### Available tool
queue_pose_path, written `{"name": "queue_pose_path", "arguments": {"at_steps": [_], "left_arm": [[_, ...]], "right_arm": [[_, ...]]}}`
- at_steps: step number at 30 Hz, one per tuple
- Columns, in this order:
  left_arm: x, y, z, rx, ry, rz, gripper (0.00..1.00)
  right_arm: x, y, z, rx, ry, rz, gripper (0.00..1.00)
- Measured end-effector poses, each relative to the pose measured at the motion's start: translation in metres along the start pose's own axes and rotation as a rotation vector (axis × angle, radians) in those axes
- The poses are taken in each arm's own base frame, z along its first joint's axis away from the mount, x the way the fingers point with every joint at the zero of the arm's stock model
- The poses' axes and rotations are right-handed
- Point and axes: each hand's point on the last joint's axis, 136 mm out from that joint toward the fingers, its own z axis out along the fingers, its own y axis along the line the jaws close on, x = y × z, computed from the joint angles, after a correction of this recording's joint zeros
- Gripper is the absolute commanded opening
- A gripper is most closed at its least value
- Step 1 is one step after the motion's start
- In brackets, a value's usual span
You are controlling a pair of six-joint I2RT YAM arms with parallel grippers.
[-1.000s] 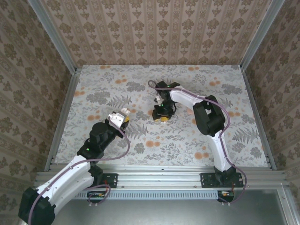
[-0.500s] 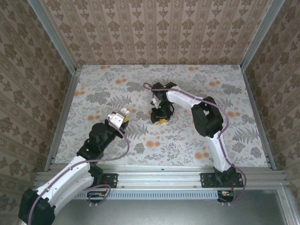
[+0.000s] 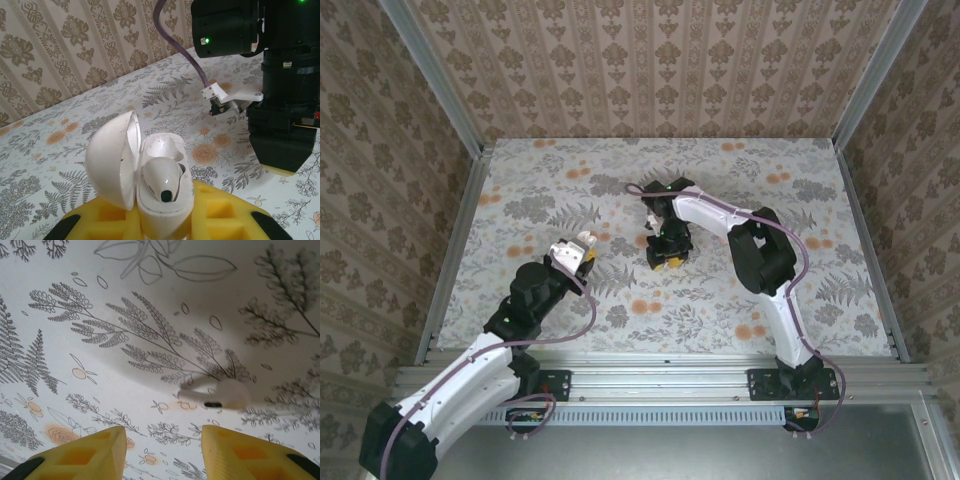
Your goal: Insert wireless bluetooth earbuds into charging case
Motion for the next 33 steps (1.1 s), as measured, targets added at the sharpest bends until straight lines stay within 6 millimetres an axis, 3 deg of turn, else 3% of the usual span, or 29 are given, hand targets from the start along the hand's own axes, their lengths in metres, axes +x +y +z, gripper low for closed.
{"name": "queue_pose_path", "arguments": {"at_steps": [9,18,24,33], "left_arm": [[0.0,0.002,0.0,-0.006,0.001,0.004,0.05],[0.003,0.007,0.001,-0.022,0.011,0.003,0.04],[0.018,0.016,0.012,-0.018,0.062,-0.033,0.04],[0.016,0.037,0.018,-0.027,0.043,-0.128,0.04]], "right_arm": [[0.007,-0.004,-0.04,-0.016,-0.188,0.291,0.56],[-0.01,-0.004,-0.07,-0.107,-0.364,0.641,0.51],[-0.015,-0.012,-0.069,-0.139,-0.367,0.878,0.51],[-0.029,-0.025,-0.028,-0.061,-0.286,1.095,0.47]]}}
